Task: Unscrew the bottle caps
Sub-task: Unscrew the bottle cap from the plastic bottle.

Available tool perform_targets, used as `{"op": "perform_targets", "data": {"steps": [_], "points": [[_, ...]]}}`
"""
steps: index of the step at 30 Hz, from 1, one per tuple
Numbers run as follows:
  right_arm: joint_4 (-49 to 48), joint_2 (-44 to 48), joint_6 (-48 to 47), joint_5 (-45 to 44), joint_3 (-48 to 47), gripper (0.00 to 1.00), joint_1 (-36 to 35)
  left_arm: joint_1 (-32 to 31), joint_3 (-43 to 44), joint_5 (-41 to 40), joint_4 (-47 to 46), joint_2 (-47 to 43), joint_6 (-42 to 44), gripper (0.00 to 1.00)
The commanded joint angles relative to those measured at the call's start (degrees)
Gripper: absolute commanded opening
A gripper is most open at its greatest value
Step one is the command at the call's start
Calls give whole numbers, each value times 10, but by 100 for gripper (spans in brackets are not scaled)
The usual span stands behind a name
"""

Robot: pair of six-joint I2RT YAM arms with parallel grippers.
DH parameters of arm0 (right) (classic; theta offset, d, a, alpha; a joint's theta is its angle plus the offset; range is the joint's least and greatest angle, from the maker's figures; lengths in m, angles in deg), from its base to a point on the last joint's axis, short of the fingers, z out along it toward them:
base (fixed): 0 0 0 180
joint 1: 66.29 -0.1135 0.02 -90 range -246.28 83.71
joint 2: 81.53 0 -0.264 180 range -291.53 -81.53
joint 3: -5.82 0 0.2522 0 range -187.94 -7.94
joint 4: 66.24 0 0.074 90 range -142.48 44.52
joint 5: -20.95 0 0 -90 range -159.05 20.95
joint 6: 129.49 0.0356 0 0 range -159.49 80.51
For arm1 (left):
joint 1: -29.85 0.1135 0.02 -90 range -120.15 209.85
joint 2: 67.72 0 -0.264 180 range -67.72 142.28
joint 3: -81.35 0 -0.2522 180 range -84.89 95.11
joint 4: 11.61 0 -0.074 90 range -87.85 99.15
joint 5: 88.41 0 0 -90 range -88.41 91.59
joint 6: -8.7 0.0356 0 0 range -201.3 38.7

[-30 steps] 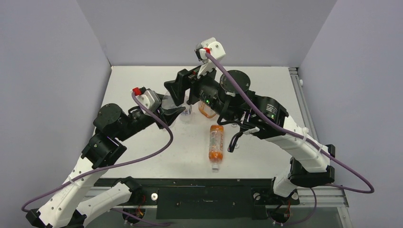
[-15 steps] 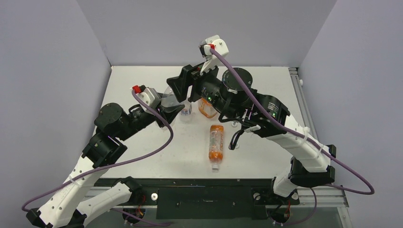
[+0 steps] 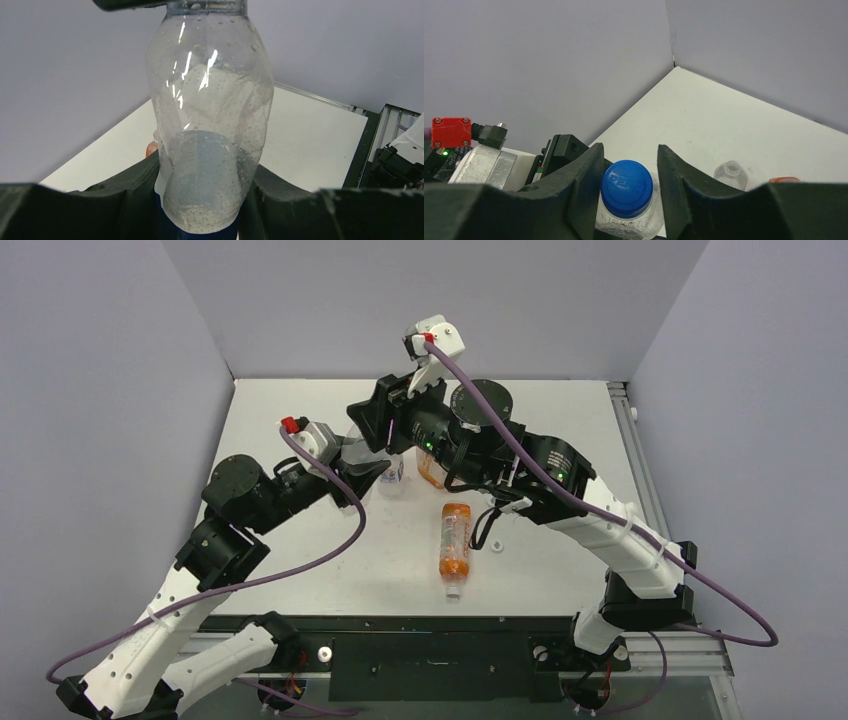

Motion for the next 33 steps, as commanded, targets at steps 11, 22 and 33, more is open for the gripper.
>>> {"op": "perform_targets", "data": {"steps": [11, 22, 33], "points": [[-53, 56, -45, 21, 26, 0, 6, -2, -2, 39, -49, -17, -49, 0], [-181, 142, -23, 525, 117, 0, 76, -1, 17, 310, -88, -25, -189, 0], [-219, 154, 0, 669, 157, 0, 76, -1, 40, 400, -94, -12, -237, 0]]}}
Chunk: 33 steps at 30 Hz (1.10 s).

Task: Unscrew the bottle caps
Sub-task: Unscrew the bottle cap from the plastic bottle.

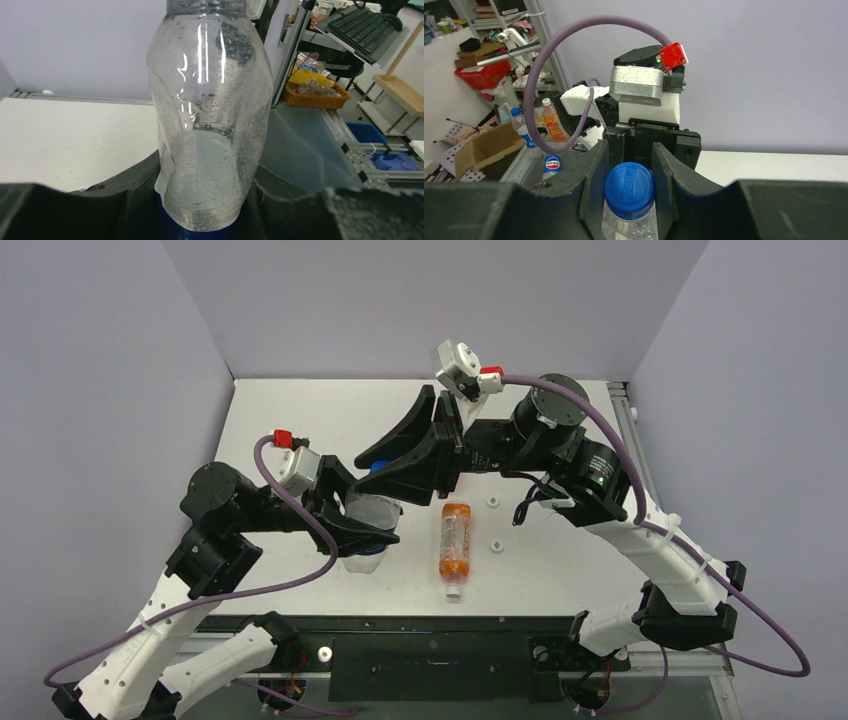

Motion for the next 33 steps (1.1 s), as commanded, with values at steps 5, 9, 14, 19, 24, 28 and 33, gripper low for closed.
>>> {"op": "perform_targets", "data": {"steps": [5, 9, 14, 19, 24, 28, 33], "points": [[21, 60, -43, -108, -3, 51, -13, 2, 21, -13, -23, -2, 12, 0], [32, 72, -96, -466, 11, 77, -75, 2, 11, -145, -1, -5, 72, 0], [111, 4, -108, -654, -73, 79, -135, 1, -9, -281, 7, -9, 137, 0], [137, -59, -94, -670, -131, 75, -142, 0, -15, -318, 18, -7, 178, 0], [135, -87, -88, -665, -155, 61, -137, 0, -15, -330, 26, -7, 188, 0], [126, -89, -79, -649, -161, 42, -131, 0, -15, -331, 31, -7, 188, 0], [110, -81, -68, -634, -142, 30, -125, 0, -18, -329, 29, -8, 186, 0]]}}
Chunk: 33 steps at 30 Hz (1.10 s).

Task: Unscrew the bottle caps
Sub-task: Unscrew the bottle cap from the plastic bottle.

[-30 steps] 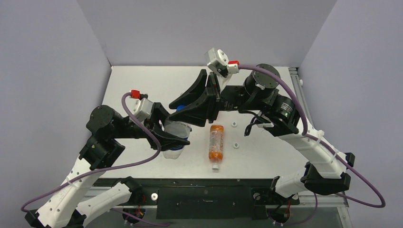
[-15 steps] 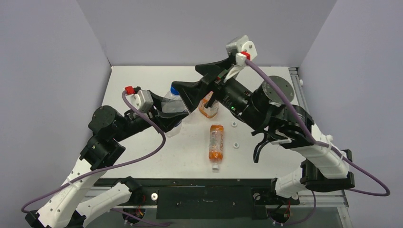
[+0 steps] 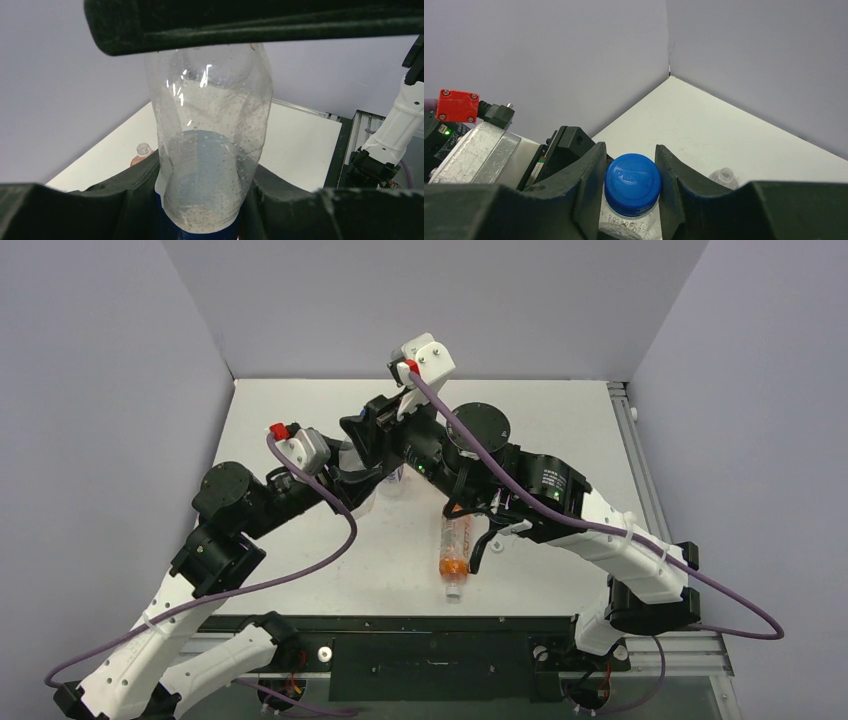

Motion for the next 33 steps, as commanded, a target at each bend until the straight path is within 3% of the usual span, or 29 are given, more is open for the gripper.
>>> {"op": "perform_targets", "data": {"steps": [1, 4, 8, 10, 15, 19, 22, 27, 33], "points": [[-26, 28, 3, 4, -9, 35, 6, 0, 3, -8, -8, -4, 3, 0], [-27, 27, 5, 2, -8, 40, 7, 0, 2, -3, -11, -4, 1, 0], [-27, 28, 9, 3, -8, 35, 11, 0, 2, 0, -13, -2, 2, 0], [-27, 30, 7, 7, -8, 29, 12, 0, 2, 1, -14, -2, 1, 0], [-15, 26, 7, 15, -20, 0, 13, 0, 6, 19, -14, -1, -7, 0], [-11, 34, 8, 47, -18, 0, 21, -1, 10, 44, -17, 0, -18, 0], [-10, 49, 2, 152, -12, 0, 43, -1, 9, 88, -27, -6, -45, 0], [-78, 107, 6, 401, 50, 0, 88, 0, 20, 282, -44, -10, -117, 0], [-146, 116, 62, 662, 79, 0, 94, -1, 55, 383, -59, -2, -208, 0]]}}
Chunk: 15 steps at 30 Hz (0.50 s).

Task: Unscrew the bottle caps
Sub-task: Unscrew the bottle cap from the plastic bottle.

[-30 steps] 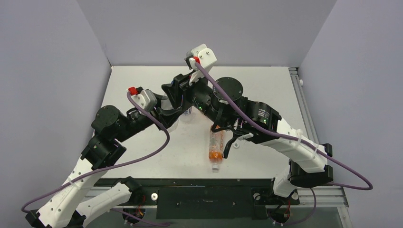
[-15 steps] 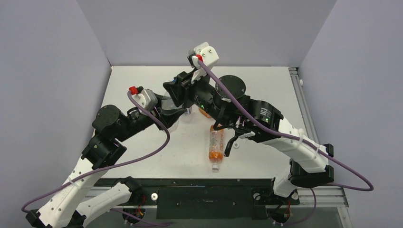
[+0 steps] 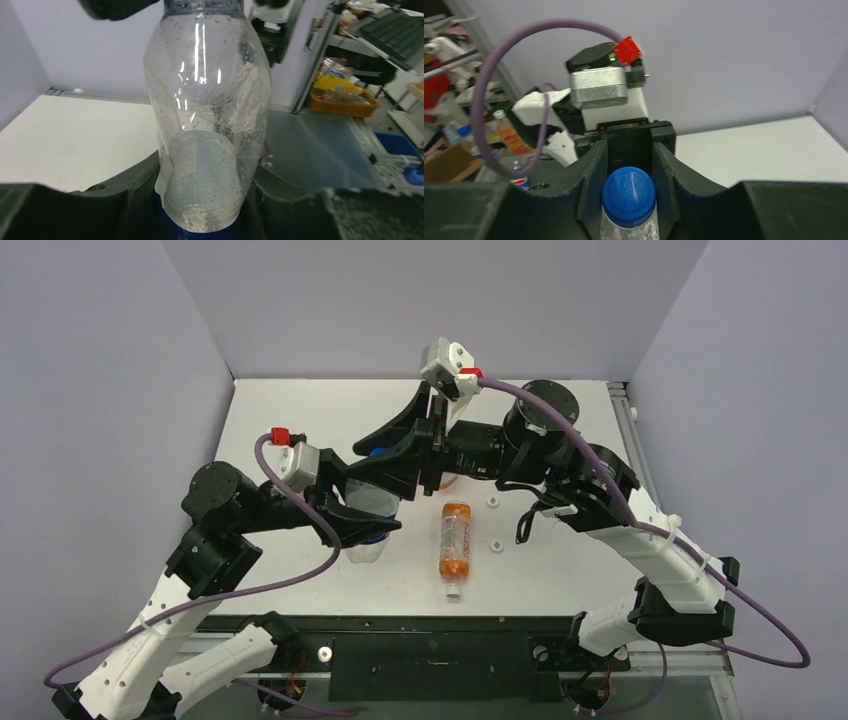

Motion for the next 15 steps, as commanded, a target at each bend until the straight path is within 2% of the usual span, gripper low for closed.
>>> {"op": "perform_targets", "data": {"steps": [1, 4, 9, 10, 11, 12, 13, 14, 15], "points": [[-122, 28, 48, 249, 3, 0, 6, -2, 50, 149, -38, -3, -81, 0], [-156, 36, 63, 300, 23, 0, 6, -2, 57, 162, -40, -1, -90, 0], [-152, 47, 61, 303, 29, 0, 18, -2, 54, 160, -42, -2, -87, 0], [-145, 48, 53, 282, 26, 6, 20, -2, 52, 158, -42, -3, -84, 0], [-124, 53, 47, 241, 24, 19, 22, -2, 50, 151, -42, -4, -81, 0], [-112, 56, 31, 207, 24, 44, 22, -2, 47, 140, -38, -5, -70, 0], [-91, 64, 15, 132, 24, 54, 19, -2, 46, 130, -35, -5, -61, 0], [-82, 68, 9, 94, 24, 68, 17, -2, 43, 101, -27, -7, -44, 0], [-70, 73, 2, 12, 25, 72, 13, -1, 41, 85, -24, -8, -22, 0]]}}
